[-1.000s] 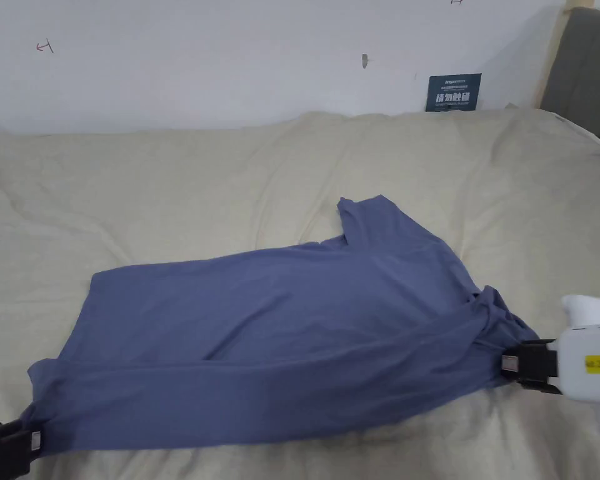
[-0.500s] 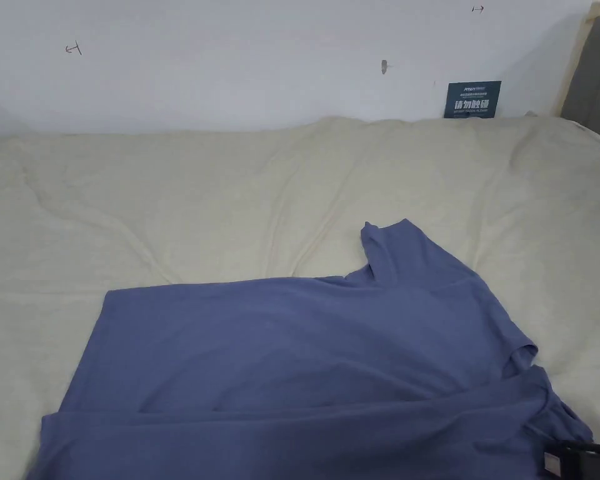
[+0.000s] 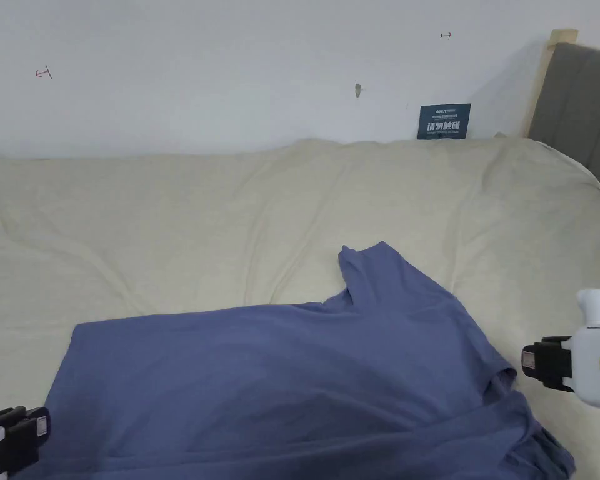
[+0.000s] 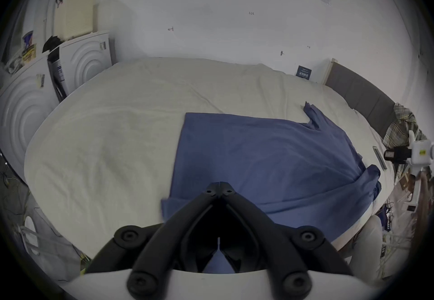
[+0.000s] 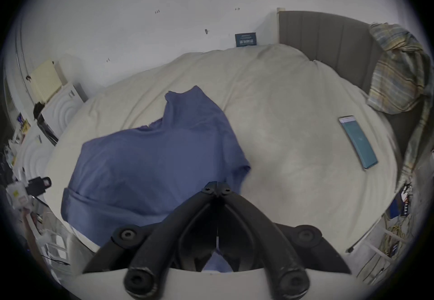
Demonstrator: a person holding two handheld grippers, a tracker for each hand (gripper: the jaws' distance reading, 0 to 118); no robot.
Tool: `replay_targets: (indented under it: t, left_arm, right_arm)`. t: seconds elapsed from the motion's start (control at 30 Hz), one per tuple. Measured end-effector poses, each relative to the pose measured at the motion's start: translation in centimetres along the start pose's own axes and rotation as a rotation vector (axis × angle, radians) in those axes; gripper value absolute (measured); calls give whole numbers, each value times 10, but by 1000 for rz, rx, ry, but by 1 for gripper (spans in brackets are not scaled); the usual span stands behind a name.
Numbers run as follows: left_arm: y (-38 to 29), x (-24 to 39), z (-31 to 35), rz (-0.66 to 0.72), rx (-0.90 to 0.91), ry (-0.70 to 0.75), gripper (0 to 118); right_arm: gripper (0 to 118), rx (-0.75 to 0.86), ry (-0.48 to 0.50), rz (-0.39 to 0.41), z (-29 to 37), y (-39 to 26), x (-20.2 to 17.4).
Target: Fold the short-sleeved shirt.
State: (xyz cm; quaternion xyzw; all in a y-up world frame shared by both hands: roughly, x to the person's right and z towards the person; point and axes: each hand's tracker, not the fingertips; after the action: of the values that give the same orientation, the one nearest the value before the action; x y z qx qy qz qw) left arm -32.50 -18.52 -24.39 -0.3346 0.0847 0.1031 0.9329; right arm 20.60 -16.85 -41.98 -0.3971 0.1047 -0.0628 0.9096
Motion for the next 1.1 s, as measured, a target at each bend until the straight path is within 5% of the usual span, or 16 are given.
replay_targets:
  t: [0.27, 0.3, 0.37, 0.4, 0.53, 0.67, 0.7, 0.77, 0.8, 0.87, 1.07, 1.1]
  left_arm:
    - [28, 1, -43, -2, -28, -13, 0]
    - [31, 2, -47, -19, -29, 3, 0]
    - [35, 2, -53, -16, -32, 8, 0]
    - [37, 2, -56, -15, -32, 3, 0]
    - [42, 2, -65, -32, -48, 18, 0]
    - [45, -4, -71, -18, -57, 15, 0]
    - [46, -4, -72, -16, -58, 16, 0]
    - [45, -5, -75, -22, -65, 30, 0]
    - [45, -6, -77, -26, -69, 34, 0]
    - [45, -8, -79, -24, -84, 38, 0]
    - [56, -18, -91, -30, -69, -12, 0]
    - [61, -22, -101, -41, -75, -10, 8]
  right_arm:
    - [0, -48, 15, 46, -87, 74, -15]
    - [12, -61, 15, 50, -101, 81, -16]
    - [76, -90, 7, 72, -130, 98, -19]
    - [90, -107, -7, 72, -147, 107, -19]
    - [89, -221, -74, 57, -202, 125, -16]
    - [81, -325, -162, 135, -251, 126, -13]
    - [66, -336, -169, 136, -256, 125, -10]
    - [65, -312, -154, 101, -247, 125, -12]
    - [55, -306, -149, 109, -241, 127, -13]
    - [0, -284, -144, 143, -236, 129, -16]
    - [0, -257, -111, 123, -211, 131, -22]
    - [0, -255, -102, 115, -207, 132, -22]
